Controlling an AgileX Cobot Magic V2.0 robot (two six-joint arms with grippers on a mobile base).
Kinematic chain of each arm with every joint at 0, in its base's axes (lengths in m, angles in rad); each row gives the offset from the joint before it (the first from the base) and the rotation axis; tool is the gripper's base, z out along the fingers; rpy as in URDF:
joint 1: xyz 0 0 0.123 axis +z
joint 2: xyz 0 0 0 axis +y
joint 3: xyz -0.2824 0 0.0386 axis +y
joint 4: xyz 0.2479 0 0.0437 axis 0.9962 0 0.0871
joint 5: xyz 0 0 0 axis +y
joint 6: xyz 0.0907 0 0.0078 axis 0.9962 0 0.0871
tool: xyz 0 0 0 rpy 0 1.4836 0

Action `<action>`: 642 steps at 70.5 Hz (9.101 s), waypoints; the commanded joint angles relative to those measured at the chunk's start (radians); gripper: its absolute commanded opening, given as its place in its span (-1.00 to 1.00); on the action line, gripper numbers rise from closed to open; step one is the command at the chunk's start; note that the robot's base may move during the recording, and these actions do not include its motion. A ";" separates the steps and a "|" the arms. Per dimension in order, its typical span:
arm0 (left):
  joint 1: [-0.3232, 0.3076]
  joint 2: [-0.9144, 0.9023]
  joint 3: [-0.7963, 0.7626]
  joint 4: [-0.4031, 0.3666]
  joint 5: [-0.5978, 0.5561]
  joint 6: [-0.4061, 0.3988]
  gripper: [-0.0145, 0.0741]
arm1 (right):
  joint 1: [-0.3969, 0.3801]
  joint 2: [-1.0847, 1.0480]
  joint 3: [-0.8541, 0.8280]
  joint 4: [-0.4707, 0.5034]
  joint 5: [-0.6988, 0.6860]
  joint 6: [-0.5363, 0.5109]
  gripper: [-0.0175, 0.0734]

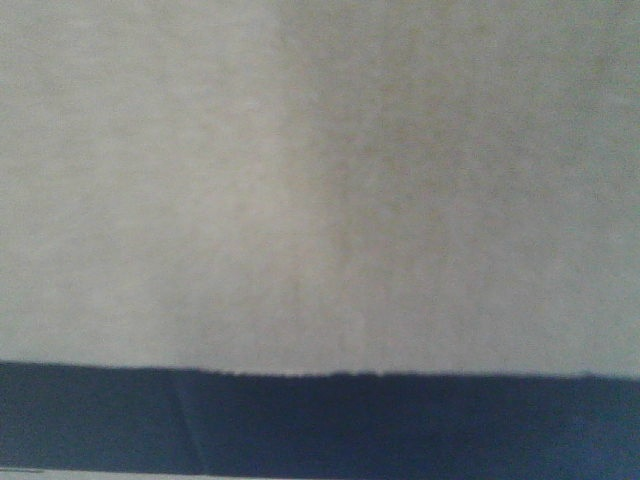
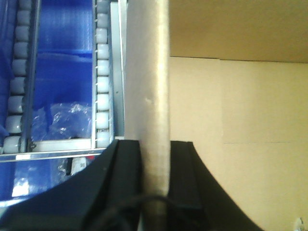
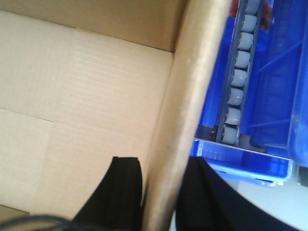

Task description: Grab box from left shelf to table start

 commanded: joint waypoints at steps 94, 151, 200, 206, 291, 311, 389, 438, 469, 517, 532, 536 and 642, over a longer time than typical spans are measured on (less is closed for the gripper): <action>-0.011 -0.061 -0.068 -0.323 -0.184 0.078 -0.89 | 0.007 -0.066 -0.028 0.079 -0.320 -0.117 -0.46; -0.011 -0.061 -0.068 -0.325 -0.184 0.078 -0.89 | 0.007 -0.066 -0.028 0.079 -0.320 -0.117 -0.46; -0.011 -0.061 -0.068 -0.325 -0.184 0.078 -0.89 | 0.007 -0.066 -0.028 0.079 -0.320 -0.117 -0.46; -0.011 -0.061 -0.068 -0.325 -0.184 0.078 -0.89 | 0.007 -0.066 -0.028 0.079 -0.320 -0.117 -0.46; -0.011 -0.061 -0.068 -0.325 -0.184 0.078 -0.89 | 0.007 -0.066 -0.028 0.079 -0.320 -0.117 -0.46; -0.011 -0.061 -0.068 -0.325 -0.184 0.078 -0.89 | 0.007 -0.066 -0.028 0.079 -0.320 -0.117 -0.46; -0.011 -0.061 -0.068 -0.325 -0.184 0.078 -0.89 | 0.007 -0.066 -0.028 0.079 -0.320 -0.117 -0.46; -0.011 -0.061 -0.068 -0.325 -0.184 0.078 -0.89 | 0.007 -0.066 -0.028 0.079 -0.319 -0.117 -0.46; -0.011 -0.061 -0.068 -0.325 -0.184 0.078 -0.89 | 0.007 -0.066 -0.028 0.079 -0.319 -0.117 -0.46; -0.011 -0.061 -0.068 -0.325 -0.184 0.078 -0.89 | 0.007 -0.066 -0.028 0.079 -0.318 -0.117 -0.46; -0.011 -0.061 -0.068 -0.325 -0.184 0.078 -0.89 | 0.007 -0.066 -0.028 0.079 -0.319 -0.117 -0.46; -0.011 -0.061 -0.068 -0.325 -0.184 0.078 -0.89 | 0.007 -0.066 -0.028 0.079 -0.318 -0.117 -0.46; -0.011 -0.061 -0.068 -0.325 -0.184 0.078 -0.89 | 0.007 -0.066 -0.028 0.079 -0.320 -0.117 -0.46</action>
